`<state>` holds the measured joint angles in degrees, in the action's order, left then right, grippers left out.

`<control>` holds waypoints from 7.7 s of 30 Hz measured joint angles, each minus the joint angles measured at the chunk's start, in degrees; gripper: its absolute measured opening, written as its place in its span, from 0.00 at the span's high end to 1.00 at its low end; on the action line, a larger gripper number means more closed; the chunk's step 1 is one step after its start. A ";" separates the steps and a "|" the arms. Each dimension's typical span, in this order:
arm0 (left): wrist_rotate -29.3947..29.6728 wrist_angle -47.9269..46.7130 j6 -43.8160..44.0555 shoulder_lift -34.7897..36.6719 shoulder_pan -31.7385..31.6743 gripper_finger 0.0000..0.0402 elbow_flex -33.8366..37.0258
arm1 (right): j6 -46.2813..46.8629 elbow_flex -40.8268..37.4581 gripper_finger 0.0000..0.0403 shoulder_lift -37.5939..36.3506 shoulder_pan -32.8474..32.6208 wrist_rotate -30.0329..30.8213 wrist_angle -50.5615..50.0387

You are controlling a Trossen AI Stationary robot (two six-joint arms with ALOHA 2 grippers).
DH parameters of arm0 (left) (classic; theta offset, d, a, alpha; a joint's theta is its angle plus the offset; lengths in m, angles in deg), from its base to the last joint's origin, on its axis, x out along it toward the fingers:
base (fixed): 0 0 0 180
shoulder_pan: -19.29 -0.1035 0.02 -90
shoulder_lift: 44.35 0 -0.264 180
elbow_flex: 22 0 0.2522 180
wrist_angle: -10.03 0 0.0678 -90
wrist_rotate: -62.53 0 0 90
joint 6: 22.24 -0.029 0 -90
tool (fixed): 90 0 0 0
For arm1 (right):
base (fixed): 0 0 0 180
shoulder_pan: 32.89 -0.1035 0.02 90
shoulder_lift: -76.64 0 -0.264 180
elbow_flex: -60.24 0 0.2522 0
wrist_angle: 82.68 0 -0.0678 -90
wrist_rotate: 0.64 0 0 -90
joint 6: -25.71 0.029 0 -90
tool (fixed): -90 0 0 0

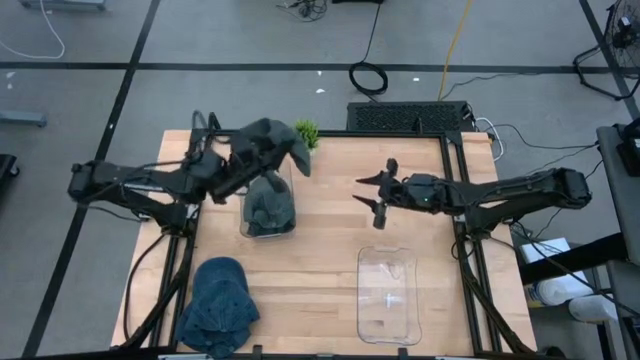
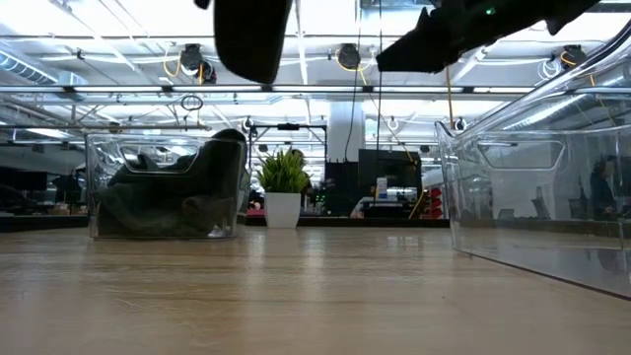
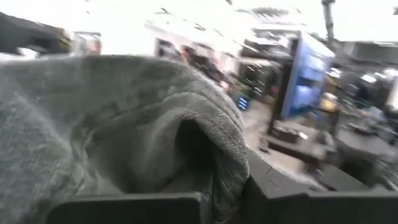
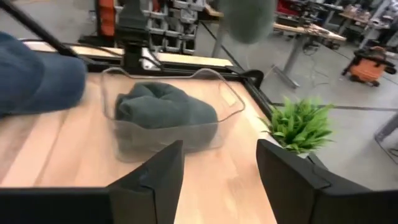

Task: Pick & Place hat
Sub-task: Put the black cap into the top transparent bin, then put the blue cap into the bottom transparent bin

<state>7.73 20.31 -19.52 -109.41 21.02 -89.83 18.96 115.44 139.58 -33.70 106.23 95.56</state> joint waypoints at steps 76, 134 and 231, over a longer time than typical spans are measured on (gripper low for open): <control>12.64 33.27 31.67 -8.41 11.13 0.48 39.51 | 0.07 0.03 0.58 -3.26 -6.42 1.00 1.41; -10.32 -66.54 39.62 1.09 -0.95 0.98 13.71 | -0.15 0.01 0.58 -3.26 -6.42 1.00 3.13; -32.11 -48.33 10.79 14.48 24.62 0.41 1.61 | 2.79 0.01 0.58 -13.67 -7.73 -9.53 -9.60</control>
<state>-24.38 -28.01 -8.73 -94.93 45.63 -88.23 21.75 115.45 125.91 -41.43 96.70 85.96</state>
